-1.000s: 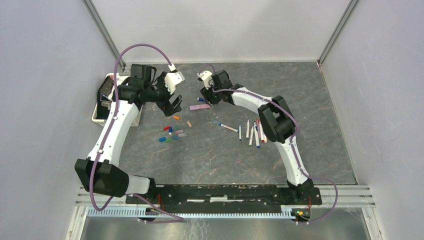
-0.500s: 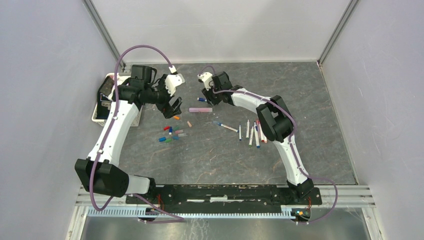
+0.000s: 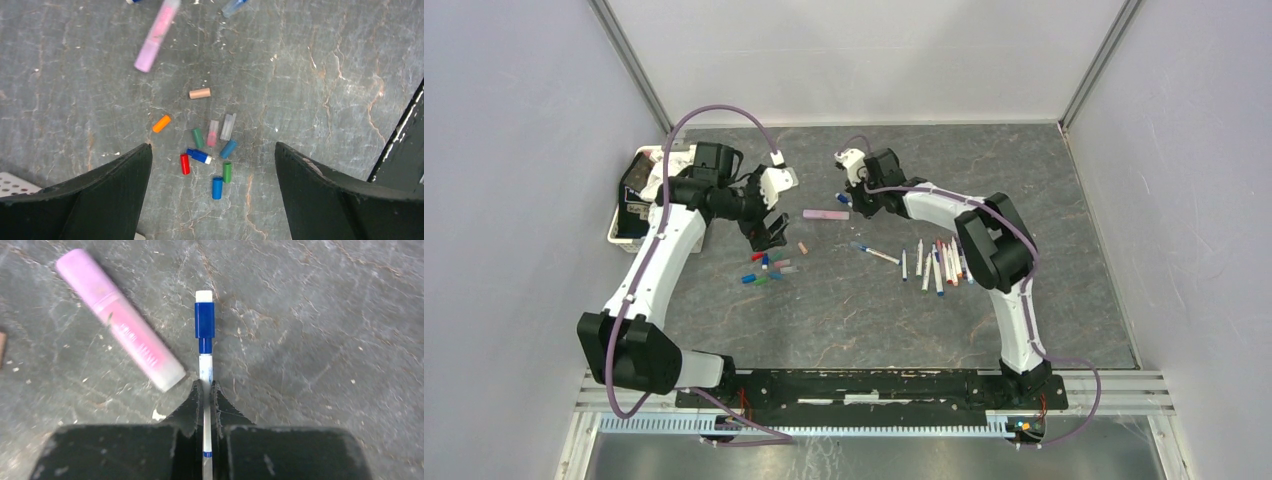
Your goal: Open the pen caps
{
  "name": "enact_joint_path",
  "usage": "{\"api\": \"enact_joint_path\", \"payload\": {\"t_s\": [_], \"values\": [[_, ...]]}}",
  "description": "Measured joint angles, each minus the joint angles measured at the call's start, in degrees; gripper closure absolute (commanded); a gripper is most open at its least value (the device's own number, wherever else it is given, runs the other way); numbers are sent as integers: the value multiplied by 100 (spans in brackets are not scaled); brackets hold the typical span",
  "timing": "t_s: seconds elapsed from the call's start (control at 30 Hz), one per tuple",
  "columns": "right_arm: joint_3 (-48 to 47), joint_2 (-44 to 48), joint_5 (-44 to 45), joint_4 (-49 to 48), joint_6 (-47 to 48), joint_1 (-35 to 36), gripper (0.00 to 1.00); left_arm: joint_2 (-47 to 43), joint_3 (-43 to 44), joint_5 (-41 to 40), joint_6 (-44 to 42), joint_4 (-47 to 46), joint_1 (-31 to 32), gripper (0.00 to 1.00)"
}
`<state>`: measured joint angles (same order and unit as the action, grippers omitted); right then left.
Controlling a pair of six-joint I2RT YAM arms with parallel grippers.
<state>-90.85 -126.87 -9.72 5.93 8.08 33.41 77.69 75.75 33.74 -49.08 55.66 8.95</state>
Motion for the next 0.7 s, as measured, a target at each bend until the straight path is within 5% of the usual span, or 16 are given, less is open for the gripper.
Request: {"api": "enact_joint_path", "payload": {"t_s": [0.3,0.43,0.7], "values": [[595,1368,-1408,50,-1161,-181,100,-282,-734,348,-1182,98,0,2],[1556,2083,-2371,-229,-1860,-94,100,-289,-737,439,-1565,79,2,3],[2520,2398,-3567,-214,-2608,334,100,-173,-815,424,-2184,24,282,3]]}}
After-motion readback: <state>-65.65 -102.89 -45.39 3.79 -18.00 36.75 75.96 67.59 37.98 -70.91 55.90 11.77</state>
